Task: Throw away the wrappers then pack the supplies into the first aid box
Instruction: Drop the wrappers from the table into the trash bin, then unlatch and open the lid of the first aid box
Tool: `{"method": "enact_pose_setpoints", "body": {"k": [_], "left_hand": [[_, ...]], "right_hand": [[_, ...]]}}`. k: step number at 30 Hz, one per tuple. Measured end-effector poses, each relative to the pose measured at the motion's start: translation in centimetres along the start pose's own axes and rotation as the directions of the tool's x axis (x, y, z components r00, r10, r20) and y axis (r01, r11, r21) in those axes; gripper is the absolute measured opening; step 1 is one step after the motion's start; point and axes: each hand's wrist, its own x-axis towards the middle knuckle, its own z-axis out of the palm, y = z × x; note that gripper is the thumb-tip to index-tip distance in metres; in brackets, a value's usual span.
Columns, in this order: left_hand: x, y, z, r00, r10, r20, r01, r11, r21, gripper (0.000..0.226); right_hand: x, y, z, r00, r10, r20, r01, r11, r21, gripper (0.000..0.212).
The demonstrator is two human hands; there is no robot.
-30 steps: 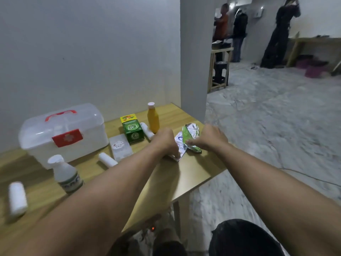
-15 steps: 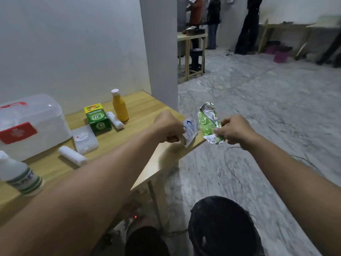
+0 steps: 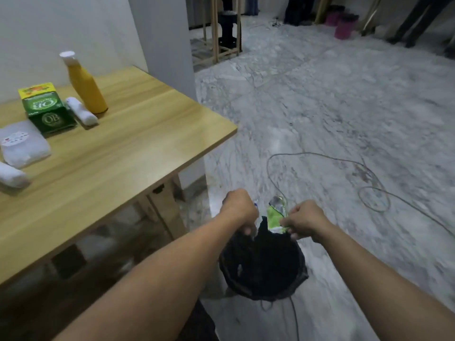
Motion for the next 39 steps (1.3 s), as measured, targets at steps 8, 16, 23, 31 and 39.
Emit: {"method": "enact_pose_setpoints", "body": {"k": [8, 16, 23, 31, 39], "left_hand": [[2.9, -4.6, 4.9, 0.994, -0.108, 0.036, 0.110, 0.992, -0.065, 0.025], [2.1, -4.6, -0.6, 1.000, 0.003, -0.008, -0.001, 0.979, 0.205, 0.039], [-4.2, 0.2, -11.3, 0.964, 0.267, -0.013, -0.265, 0.962, 0.071, 0.038], [-12.7, -0.2, -20.9, 0.944, 0.308, -0.117, -0.302, 0.951, 0.064, 0.043], [-19.6, -7.2, -30.5, 0.863, 0.222, -0.455, -0.112, 0.960, 0.256, 0.043]], "right_hand": [[2.1, 4.2, 5.4, 0.993, 0.106, 0.060, -0.104, 0.994, -0.045, 0.030], [2.2, -0.1, 3.6, 0.994, -0.096, 0.042, 0.103, 0.974, -0.201, 0.022], [-2.5, -11.6, -1.8, 0.912, -0.393, 0.121, 0.407, 0.905, -0.128, 0.031], [-10.7, -23.8, -2.9, 0.746, -0.605, 0.278, 0.664, 0.711, -0.232, 0.036], [-18.6, -32.5, 4.4, 0.512, -0.769, 0.383, 0.858, 0.433, -0.276, 0.036]]}}
